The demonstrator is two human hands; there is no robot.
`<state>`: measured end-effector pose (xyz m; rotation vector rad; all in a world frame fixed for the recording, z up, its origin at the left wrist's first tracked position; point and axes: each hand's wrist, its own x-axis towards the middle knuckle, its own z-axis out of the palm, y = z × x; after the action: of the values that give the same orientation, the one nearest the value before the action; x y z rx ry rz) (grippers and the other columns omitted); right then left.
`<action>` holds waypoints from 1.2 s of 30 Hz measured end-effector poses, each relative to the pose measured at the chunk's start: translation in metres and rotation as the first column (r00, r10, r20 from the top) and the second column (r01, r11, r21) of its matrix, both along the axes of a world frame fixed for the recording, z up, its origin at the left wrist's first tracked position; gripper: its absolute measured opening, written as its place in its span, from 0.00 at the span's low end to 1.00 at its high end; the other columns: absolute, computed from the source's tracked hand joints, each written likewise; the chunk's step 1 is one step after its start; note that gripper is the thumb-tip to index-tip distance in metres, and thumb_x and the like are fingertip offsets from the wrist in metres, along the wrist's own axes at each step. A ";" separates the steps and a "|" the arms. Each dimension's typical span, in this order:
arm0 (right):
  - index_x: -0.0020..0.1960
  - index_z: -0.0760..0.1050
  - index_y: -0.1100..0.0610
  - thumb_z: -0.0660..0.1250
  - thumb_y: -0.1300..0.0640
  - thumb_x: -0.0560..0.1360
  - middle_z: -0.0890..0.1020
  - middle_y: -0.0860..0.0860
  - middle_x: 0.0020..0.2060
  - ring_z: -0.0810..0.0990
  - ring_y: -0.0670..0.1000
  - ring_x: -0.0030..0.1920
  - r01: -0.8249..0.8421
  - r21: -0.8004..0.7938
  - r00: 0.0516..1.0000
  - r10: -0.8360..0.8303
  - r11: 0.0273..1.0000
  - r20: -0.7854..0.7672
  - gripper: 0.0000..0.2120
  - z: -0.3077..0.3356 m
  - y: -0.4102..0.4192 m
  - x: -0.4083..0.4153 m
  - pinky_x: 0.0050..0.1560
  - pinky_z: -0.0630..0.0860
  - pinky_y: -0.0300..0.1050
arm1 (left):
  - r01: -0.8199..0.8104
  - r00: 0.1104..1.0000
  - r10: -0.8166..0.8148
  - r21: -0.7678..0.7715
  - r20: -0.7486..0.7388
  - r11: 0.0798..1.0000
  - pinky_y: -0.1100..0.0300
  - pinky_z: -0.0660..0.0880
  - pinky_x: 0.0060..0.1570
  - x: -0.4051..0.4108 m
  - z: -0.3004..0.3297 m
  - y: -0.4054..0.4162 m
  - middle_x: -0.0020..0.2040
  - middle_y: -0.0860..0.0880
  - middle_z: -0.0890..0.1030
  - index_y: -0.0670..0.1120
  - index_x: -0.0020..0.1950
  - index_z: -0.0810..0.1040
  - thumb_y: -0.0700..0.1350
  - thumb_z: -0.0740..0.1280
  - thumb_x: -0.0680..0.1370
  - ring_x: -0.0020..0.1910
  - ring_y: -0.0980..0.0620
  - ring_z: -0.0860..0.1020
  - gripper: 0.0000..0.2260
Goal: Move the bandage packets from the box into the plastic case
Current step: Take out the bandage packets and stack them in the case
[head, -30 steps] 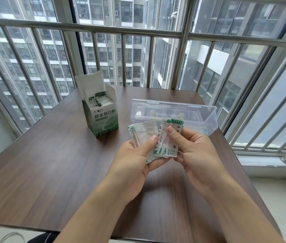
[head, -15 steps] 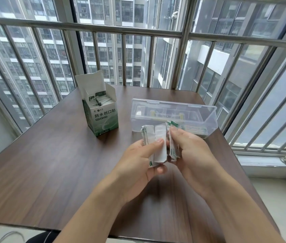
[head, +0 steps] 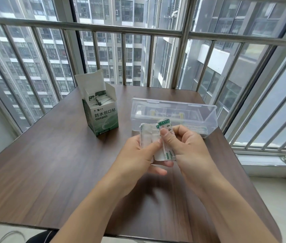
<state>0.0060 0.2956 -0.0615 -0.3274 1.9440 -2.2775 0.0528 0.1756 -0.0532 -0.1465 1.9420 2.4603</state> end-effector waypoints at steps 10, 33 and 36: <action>0.40 0.77 0.59 0.73 0.62 0.74 0.81 0.63 0.41 0.79 0.58 0.44 0.178 -0.213 0.979 -0.151 0.961 0.136 0.07 -0.002 -0.003 -0.002 0.48 0.76 0.52 | -0.073 0.997 0.070 0.133 0.030 0.988 0.57 0.81 0.29 -0.002 0.004 -0.003 0.38 0.41 0.84 0.40 0.42 0.81 0.42 0.56 0.84 0.33 0.48 0.82 0.18; 0.44 0.76 0.73 0.77 0.63 0.71 0.80 0.61 0.37 0.77 0.52 0.37 0.147 -0.042 0.982 -0.151 0.988 -0.110 0.15 -0.005 -0.004 -0.011 0.38 0.76 0.45 | -0.192 0.979 0.179 0.148 0.096 0.970 0.65 0.75 0.25 -0.007 -0.003 -0.003 0.38 0.51 0.85 0.45 0.50 0.82 0.46 0.65 0.81 0.31 0.58 0.81 0.07; 0.44 0.76 0.72 0.78 0.64 0.70 0.81 0.60 0.37 0.77 0.51 0.37 0.161 -0.022 0.982 -0.163 0.987 -0.097 0.14 -0.004 -0.006 -0.011 0.37 0.75 0.41 | -0.225 0.974 0.224 0.086 0.027 0.971 0.63 0.75 0.24 -0.009 -0.003 0.000 0.39 0.50 0.86 0.45 0.51 0.81 0.45 0.61 0.84 0.33 0.56 0.82 0.10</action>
<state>-0.0051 0.2896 -0.0655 -0.2985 2.0736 -2.4196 0.0435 0.1751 -0.0565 -0.4074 1.9009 2.6669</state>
